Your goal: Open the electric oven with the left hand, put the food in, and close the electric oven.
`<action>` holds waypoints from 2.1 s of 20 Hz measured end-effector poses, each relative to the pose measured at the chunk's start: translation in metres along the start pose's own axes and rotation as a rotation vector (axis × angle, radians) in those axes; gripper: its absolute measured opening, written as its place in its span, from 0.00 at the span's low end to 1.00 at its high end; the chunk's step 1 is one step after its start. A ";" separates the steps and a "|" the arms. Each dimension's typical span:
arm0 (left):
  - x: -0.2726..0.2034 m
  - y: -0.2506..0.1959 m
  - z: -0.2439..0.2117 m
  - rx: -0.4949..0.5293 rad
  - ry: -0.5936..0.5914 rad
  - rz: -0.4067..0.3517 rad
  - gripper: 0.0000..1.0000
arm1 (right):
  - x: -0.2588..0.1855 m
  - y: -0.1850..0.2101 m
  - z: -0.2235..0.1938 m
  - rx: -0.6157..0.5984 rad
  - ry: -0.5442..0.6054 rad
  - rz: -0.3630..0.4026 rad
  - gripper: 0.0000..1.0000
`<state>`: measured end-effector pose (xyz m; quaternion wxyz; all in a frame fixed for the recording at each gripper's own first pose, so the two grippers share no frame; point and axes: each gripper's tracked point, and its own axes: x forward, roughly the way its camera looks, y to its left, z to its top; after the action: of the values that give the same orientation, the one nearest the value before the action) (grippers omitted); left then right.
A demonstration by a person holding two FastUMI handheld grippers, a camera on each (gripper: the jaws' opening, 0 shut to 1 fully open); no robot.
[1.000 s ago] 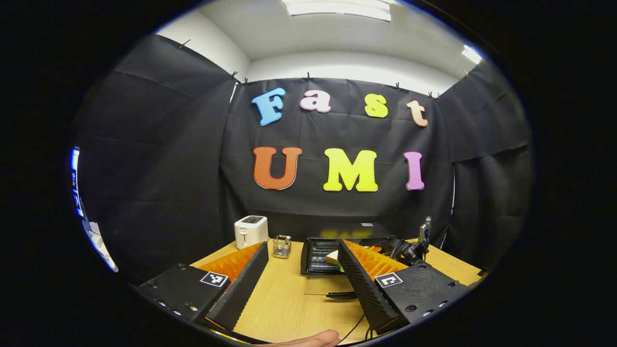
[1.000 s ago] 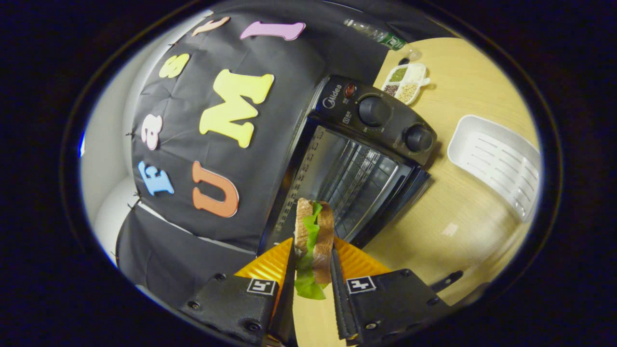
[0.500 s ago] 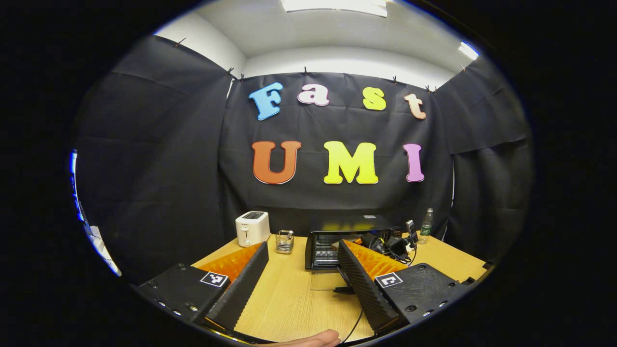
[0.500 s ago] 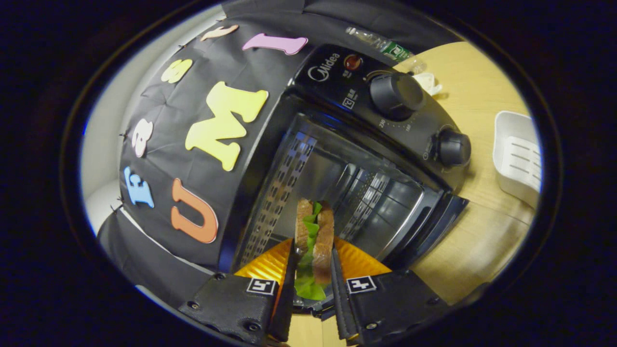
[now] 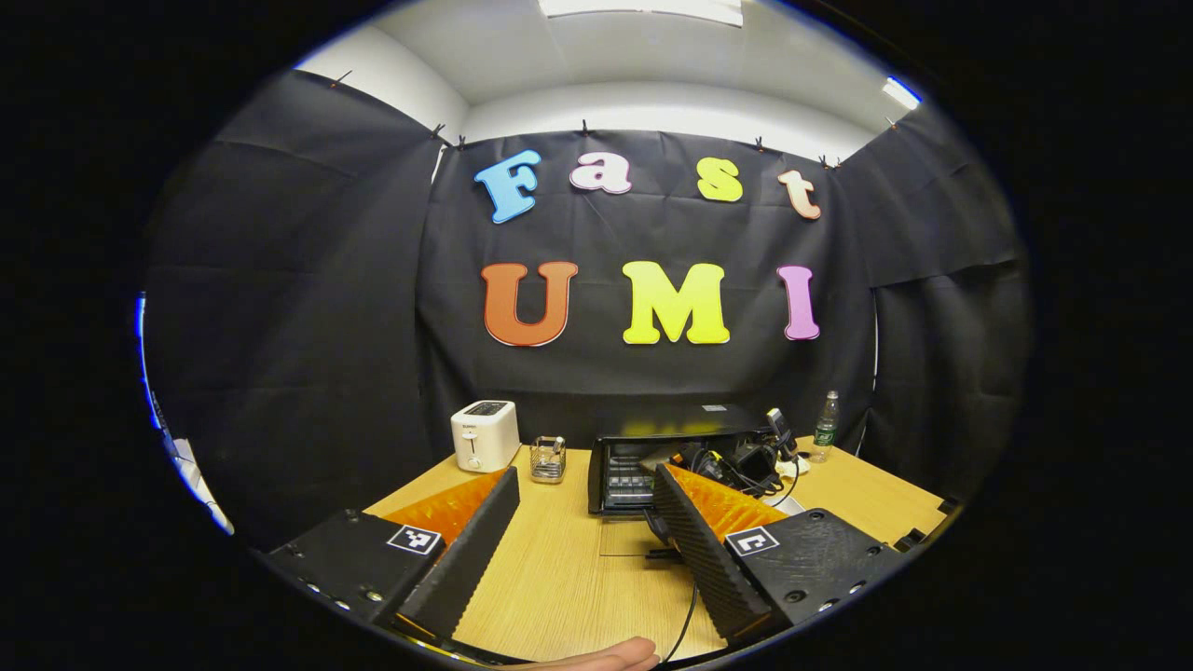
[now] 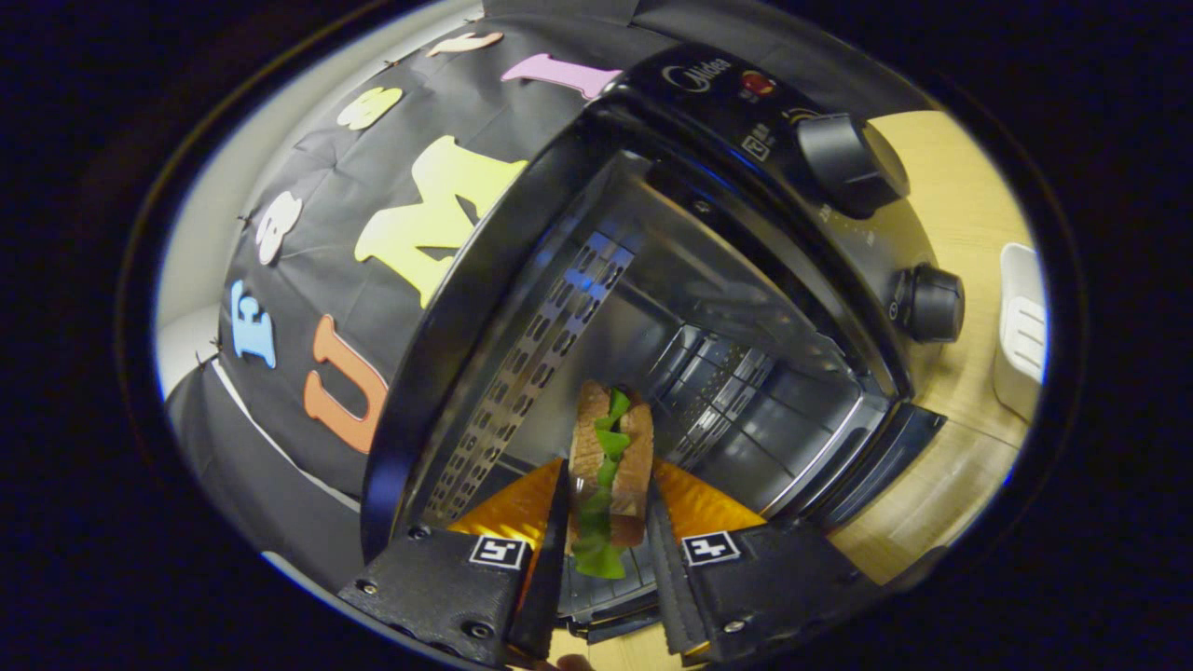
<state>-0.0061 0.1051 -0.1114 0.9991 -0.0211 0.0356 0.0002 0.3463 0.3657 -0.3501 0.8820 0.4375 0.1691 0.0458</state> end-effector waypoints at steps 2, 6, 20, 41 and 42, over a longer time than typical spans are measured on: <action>0.001 -0.002 -0.002 -0.004 0.003 -0.005 0.95 | -0.002 -0.001 -0.002 -0.044 0.022 -0.012 0.43; 0.002 -0.002 -0.006 -0.009 0.013 -0.001 0.95 | 0.000 -0.001 -0.012 -0.157 0.108 0.001 0.63; -0.004 -0.003 -0.013 -0.023 0.022 0.005 0.95 | -0.006 0.005 -0.022 -0.910 0.195 -0.065 0.86; 0.007 -0.016 -0.040 -0.029 0.093 0.009 0.95 | -0.111 -0.011 0.008 -0.941 0.380 -0.081 0.92; 0.011 -0.020 -0.045 -0.035 0.107 -0.003 0.95 | -0.124 -0.004 0.018 -0.929 0.351 -0.053 0.92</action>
<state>0.0018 0.0831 -0.1560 0.9953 -0.0384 0.0891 -0.0017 0.2359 0.3219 -0.3111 0.9427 -0.0204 0.2880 0.1670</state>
